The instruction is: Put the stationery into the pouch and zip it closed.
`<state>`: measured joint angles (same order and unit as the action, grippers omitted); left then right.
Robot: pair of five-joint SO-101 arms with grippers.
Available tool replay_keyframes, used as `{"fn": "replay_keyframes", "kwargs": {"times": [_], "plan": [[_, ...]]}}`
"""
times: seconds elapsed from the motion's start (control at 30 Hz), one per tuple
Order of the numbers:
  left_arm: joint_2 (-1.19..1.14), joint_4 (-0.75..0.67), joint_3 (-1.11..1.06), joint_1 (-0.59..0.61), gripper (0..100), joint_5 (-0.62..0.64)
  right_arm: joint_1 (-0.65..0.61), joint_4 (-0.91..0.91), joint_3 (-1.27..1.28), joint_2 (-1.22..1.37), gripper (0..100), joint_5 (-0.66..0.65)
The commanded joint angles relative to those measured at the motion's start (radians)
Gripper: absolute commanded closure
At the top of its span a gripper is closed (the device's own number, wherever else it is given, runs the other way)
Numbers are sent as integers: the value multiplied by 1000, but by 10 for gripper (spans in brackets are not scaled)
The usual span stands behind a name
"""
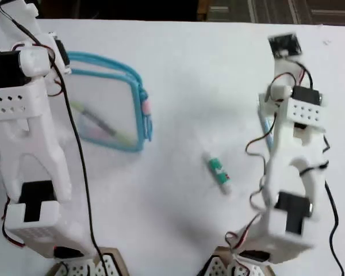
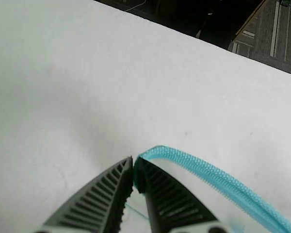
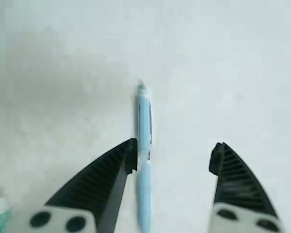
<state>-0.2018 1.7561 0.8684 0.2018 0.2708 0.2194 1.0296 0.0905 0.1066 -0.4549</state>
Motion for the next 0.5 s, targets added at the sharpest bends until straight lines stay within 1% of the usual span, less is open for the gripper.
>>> {"fn": "replay_keyframes", "kwargs": {"times": [0.0, 0.13, 0.4, 0.47], "plan": [[-5, -5, -34, 1, 977, 8, 16, -47, -57, 125, 752, -18], [-4, -5, -34, 1, 977, 5, -4, -107, -140, 262, 752, -23], [-4, -6, -34, 4, 977, 9, -42, -104, -384, 564, 752, -17], [-4, -6, -34, 4, 977, 8, -45, -101, -434, 613, 783, -17]]}}
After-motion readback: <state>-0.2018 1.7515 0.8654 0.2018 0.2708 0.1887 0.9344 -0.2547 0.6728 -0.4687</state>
